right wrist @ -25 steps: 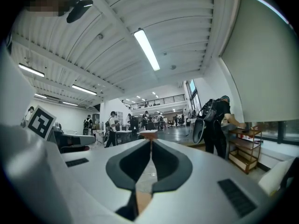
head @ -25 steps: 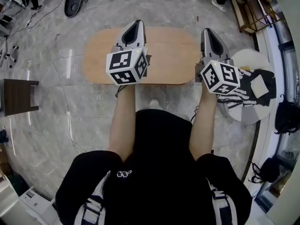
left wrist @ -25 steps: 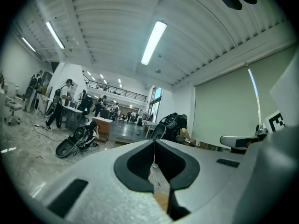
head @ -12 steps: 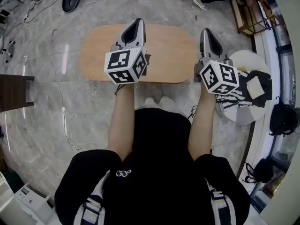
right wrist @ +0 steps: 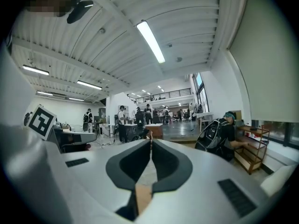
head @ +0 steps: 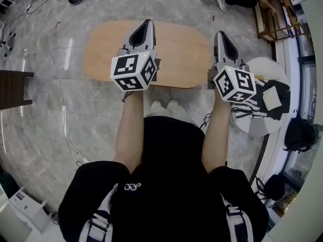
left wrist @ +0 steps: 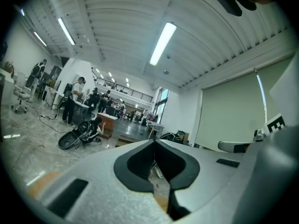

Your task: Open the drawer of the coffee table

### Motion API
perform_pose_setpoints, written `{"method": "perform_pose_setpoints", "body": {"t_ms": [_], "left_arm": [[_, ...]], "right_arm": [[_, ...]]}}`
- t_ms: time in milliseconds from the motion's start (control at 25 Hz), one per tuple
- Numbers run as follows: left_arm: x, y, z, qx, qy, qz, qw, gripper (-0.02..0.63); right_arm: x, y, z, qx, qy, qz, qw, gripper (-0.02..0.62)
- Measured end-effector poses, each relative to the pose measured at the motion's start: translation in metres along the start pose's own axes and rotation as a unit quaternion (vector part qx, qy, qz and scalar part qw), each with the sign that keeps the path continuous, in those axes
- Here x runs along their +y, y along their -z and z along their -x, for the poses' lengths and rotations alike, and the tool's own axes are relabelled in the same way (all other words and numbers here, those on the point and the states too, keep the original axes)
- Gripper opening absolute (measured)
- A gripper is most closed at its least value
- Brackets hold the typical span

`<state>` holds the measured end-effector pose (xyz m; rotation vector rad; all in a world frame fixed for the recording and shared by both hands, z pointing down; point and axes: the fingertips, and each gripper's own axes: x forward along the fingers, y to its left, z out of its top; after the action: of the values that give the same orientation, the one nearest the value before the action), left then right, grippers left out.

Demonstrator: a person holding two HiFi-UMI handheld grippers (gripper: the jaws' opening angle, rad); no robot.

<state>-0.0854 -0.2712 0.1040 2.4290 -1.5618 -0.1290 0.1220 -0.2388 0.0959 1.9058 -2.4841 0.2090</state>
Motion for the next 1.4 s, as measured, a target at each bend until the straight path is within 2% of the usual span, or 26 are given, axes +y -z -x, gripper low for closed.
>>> {"method": "perform_pose_setpoints", "body": {"t_ms": [360,840,1400], "left_arm": [[-0.001,0.038,-0.006,0.049,-0.010,-0.006,0.9987,0.009],[0.005,0.113,-0.005,0.117,-0.033,0.010,0.9926,0.009],[0.037,0.213,0.027,0.206,-0.057,0.031,0.9763,0.009]], "right_arm": [[-0.011,0.041,-0.008,0.041,-0.002,-0.019,0.999,0.014],[-0.032,0.109,0.000,0.099,0.001,-0.047,0.994,0.014],[-0.032,0.197,0.013,0.172,0.007,-0.072,0.983,0.014]]}}
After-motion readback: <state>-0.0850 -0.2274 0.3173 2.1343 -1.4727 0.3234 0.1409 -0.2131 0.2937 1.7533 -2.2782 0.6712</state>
